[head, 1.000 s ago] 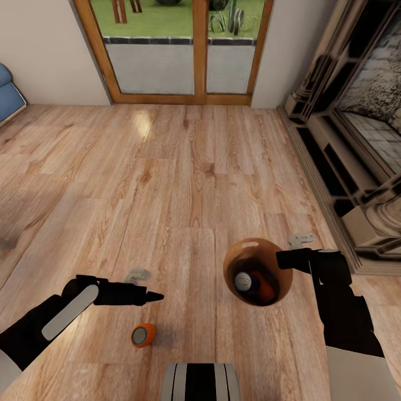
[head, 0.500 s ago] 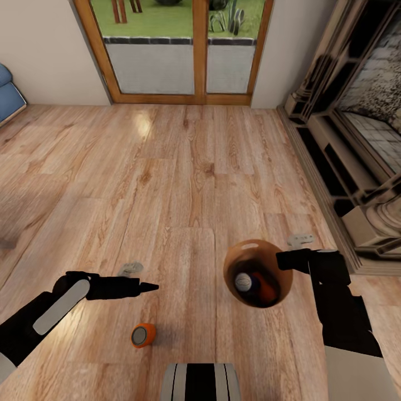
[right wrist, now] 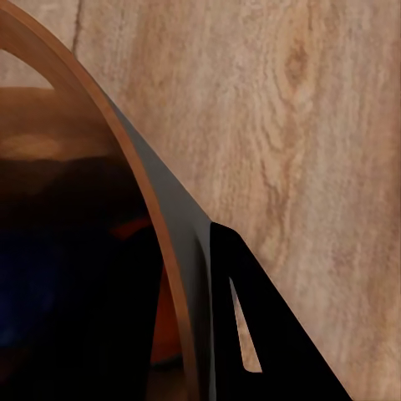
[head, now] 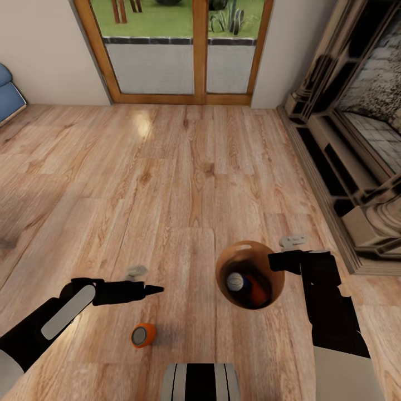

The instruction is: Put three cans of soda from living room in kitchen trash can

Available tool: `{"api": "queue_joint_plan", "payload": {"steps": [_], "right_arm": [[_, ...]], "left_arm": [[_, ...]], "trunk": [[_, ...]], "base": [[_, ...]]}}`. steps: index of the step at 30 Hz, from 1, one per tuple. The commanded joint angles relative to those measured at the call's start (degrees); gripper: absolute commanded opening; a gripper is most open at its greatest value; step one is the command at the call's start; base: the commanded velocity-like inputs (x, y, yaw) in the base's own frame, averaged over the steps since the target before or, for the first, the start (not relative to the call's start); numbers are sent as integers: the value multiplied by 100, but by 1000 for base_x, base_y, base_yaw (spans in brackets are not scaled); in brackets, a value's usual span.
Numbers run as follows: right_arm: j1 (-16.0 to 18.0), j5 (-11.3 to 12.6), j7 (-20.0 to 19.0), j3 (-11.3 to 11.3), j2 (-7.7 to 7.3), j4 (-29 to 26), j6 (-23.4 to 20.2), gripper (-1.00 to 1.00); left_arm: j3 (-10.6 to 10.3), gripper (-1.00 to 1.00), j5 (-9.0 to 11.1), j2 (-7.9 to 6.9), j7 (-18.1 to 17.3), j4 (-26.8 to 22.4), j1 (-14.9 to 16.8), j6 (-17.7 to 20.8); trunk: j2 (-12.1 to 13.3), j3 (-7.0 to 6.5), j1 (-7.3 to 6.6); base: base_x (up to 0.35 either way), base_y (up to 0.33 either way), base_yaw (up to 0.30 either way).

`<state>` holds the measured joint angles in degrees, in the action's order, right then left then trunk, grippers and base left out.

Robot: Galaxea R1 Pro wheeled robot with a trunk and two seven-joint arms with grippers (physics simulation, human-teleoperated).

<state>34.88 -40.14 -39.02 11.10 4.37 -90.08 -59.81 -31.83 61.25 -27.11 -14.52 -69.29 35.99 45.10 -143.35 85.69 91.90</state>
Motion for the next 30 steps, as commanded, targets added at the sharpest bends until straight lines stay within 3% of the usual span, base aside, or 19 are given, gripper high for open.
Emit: {"api": "queue_joint_plan", "payload": {"steps": [1, 6, 10, 20, 25, 30], "right_arm": [[1, 35, -1, -1, 1, 0, -19, -100], [1, -101, -55, -3, 55, 0, -19, -100], [1, -240, -177, 12, 99, 0, -19, -100], [1, -485, -367, 6, 150, 0, -19, -100], [1, -575, -414, 15, 195, 0, -19, -100], [1, -737, -544, 7, 233, 0, -19, -100]], "left_arm": [[2, 100, 3, -33, -27, -1, 0, 33], [9, 100, -3, -62, -36, 30, -9, 136], [-4, 100, 66, -174, -108, -8, -4, 264], [-15, 100, 23, -171, -87, 215, -3, 264], [69, 100, 112, -240, -160, 168, -122, 283], [29, 100, -61, -233, -185, 272, -269, 118]], "trunk": [[0, 0, -1], [0, 0, -1], [-1, 0, 0], [-1, 0, 0], [-1, 1, 1], [-1, 1, 1]], "base": [[0, 0, 0], [0, 0, 0], [0, 0, 0], [0, 0, 0], [0, 0, 0], [0, 0, 0]]}}
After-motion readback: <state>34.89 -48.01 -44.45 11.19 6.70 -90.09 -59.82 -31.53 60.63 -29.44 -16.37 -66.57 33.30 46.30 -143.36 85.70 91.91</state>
